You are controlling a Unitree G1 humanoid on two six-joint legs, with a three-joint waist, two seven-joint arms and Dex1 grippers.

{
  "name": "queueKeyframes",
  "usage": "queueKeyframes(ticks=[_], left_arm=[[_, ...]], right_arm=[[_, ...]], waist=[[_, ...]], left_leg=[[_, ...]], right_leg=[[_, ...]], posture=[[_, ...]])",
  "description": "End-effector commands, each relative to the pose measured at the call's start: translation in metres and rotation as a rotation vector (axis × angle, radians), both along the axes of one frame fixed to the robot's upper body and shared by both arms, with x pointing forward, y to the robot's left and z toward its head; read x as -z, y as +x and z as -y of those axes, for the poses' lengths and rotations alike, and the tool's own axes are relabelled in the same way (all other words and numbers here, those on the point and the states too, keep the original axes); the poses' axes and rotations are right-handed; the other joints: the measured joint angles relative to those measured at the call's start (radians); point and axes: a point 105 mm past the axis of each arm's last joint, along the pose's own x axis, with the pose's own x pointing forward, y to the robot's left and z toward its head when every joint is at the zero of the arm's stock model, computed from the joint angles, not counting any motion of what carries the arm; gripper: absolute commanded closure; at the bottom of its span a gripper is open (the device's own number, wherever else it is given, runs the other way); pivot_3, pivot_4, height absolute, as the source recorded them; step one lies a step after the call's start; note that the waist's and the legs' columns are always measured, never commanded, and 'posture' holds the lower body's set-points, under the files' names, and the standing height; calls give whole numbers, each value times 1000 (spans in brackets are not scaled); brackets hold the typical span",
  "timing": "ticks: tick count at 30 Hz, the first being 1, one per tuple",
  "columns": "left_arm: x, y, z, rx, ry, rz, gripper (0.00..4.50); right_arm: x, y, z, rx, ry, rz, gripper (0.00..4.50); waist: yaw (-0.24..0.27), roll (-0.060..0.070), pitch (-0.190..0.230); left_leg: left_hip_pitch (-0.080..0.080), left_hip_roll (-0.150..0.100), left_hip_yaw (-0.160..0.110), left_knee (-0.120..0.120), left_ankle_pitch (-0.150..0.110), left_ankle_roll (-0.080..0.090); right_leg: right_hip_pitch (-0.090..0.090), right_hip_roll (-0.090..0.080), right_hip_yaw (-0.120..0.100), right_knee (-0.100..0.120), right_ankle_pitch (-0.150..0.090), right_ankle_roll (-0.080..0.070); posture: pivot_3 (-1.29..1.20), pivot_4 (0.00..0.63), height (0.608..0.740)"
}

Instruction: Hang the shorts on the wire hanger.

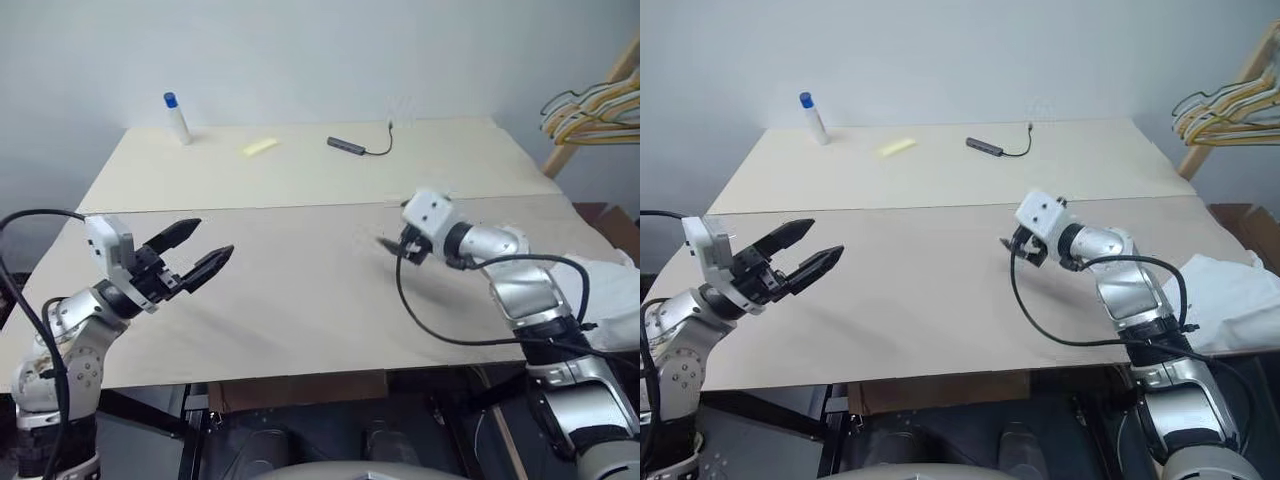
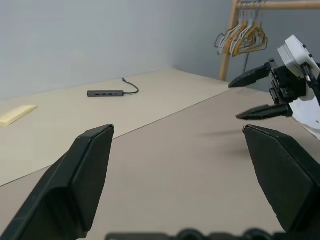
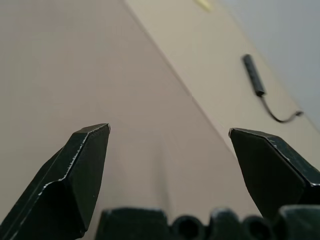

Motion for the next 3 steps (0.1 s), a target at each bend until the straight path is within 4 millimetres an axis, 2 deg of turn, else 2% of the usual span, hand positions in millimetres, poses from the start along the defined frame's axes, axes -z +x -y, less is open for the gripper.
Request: queueKeyframes(ticks=[1,3], left_arm=[[-6,-1,6,1,34,34,0],[-4,-1,8,6,41,28,0]], right_arm=[[-6,-3,-4,-32,-46,35,41],[-5,-2,-3,-23,-46,30,41]], waist=[[10,0,0],[14,0,0]], left_leg=[[0,0,0,0,0,0],[-1,-1,0,0,0,0]], right_leg=[[0,0,0,0,0,0],[-1,0,0,0,0,0]], posture=[[169,0,740],[171,0,740]])
